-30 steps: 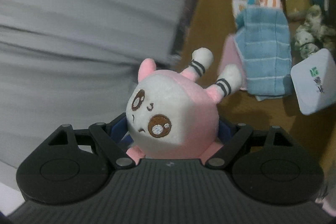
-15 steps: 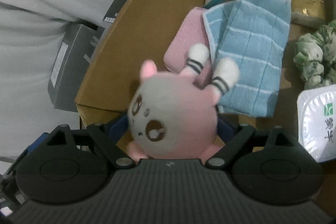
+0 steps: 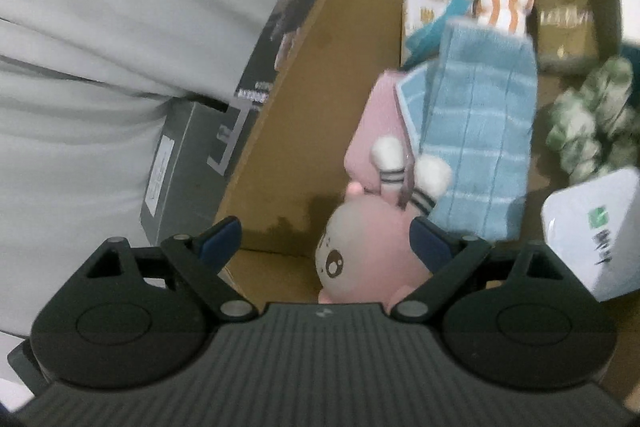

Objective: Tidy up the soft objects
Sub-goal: 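Lower the plush doll into the box and open the right tool, then move the left tool to the blue-and-white wipe pack on the bed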

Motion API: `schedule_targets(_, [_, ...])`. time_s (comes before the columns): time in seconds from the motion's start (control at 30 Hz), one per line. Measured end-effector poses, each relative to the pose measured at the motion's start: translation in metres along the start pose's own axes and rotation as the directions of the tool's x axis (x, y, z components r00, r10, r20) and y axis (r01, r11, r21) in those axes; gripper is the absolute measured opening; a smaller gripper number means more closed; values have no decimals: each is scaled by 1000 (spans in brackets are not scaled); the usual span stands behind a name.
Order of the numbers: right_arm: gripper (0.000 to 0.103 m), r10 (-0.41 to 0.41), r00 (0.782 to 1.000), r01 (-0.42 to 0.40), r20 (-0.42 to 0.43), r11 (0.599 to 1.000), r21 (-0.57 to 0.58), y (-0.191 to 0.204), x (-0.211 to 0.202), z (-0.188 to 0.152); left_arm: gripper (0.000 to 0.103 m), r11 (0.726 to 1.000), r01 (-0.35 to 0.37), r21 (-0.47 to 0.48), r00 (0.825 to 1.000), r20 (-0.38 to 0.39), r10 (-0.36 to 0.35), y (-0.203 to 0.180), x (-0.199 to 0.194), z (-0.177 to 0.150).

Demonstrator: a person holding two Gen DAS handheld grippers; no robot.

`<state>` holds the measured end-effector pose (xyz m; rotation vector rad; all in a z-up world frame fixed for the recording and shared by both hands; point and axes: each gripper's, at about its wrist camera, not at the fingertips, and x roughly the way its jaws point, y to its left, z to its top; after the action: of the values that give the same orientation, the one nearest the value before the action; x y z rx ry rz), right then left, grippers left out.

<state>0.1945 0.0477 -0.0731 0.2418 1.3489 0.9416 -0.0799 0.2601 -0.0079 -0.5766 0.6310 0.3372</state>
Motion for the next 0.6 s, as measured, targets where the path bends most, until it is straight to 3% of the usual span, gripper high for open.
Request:
schedule_targets(0.17, [92, 9, 1000, -9, -2, 1000, 23, -6, 7, -3, 96, 1000, 4, 14, 1000, 3, -4, -7, -6, -2])
schedule_targets(0.37, [92, 98, 990, -99, 102, 995, 2, -6, -49, -23, 97, 998, 29, 61, 999, 16, -30, -23, -11, -5])
schedule_targets(0.6, [92, 206, 939, -210, 274, 978, -15, -31, -133, -85, 97, 986, 90, 143, 996, -13, -89, -56, -2, -7])
